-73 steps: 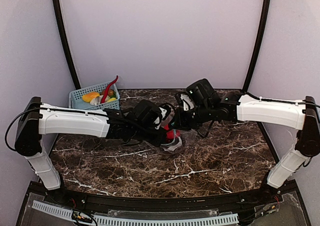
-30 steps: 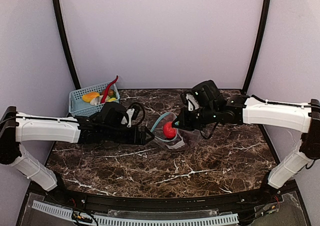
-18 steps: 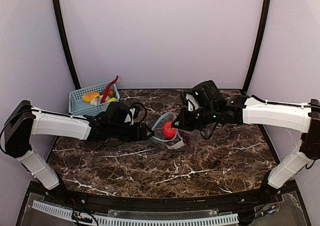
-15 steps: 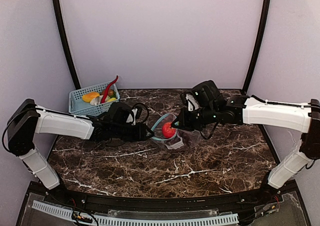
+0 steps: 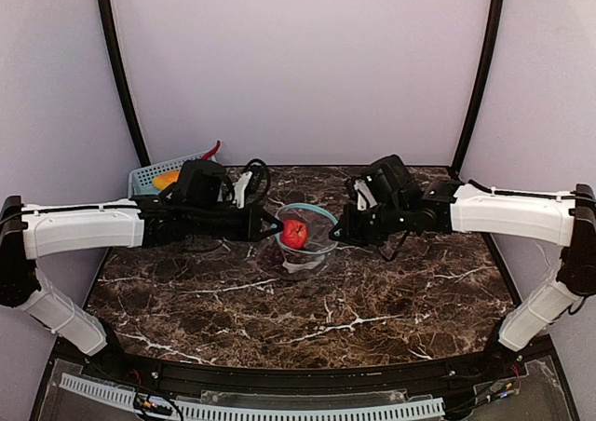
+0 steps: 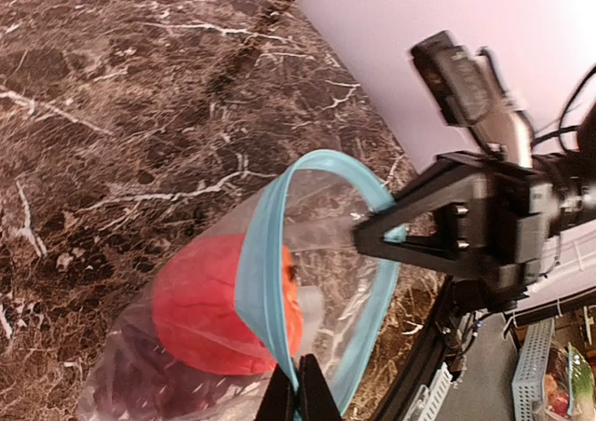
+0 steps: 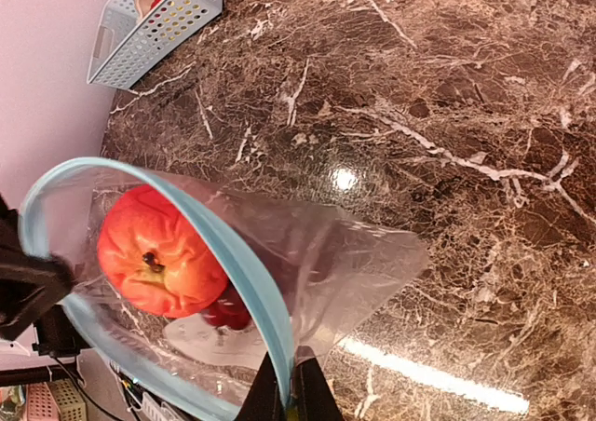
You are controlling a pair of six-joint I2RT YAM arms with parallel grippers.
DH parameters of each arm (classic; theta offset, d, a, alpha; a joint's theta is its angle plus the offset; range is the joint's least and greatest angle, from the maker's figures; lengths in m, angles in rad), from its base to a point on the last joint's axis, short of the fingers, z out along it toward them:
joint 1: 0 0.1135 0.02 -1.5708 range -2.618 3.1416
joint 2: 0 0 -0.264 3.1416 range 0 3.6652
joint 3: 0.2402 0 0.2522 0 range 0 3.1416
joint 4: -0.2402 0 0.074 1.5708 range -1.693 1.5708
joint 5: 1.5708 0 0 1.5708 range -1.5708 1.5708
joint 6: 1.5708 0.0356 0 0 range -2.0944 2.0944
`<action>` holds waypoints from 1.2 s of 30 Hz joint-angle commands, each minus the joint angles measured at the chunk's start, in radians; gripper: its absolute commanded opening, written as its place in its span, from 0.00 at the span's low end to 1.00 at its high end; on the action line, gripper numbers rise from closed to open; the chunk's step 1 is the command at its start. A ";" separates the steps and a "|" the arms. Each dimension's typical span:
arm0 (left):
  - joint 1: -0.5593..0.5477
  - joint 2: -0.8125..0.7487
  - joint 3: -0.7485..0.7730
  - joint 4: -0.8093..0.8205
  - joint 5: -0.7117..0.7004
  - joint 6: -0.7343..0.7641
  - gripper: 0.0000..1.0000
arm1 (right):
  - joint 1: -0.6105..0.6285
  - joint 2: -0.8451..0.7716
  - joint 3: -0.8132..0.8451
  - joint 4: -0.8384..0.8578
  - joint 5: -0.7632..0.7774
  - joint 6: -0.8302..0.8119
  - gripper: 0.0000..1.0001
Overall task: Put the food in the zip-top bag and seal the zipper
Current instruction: Pass from the right arm to the left, then adjust the fake fruit in the zipper food storage bag.
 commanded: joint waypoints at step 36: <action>0.000 -0.057 0.045 -0.255 0.026 0.058 0.01 | 0.092 0.196 0.253 -0.215 0.203 -0.180 0.96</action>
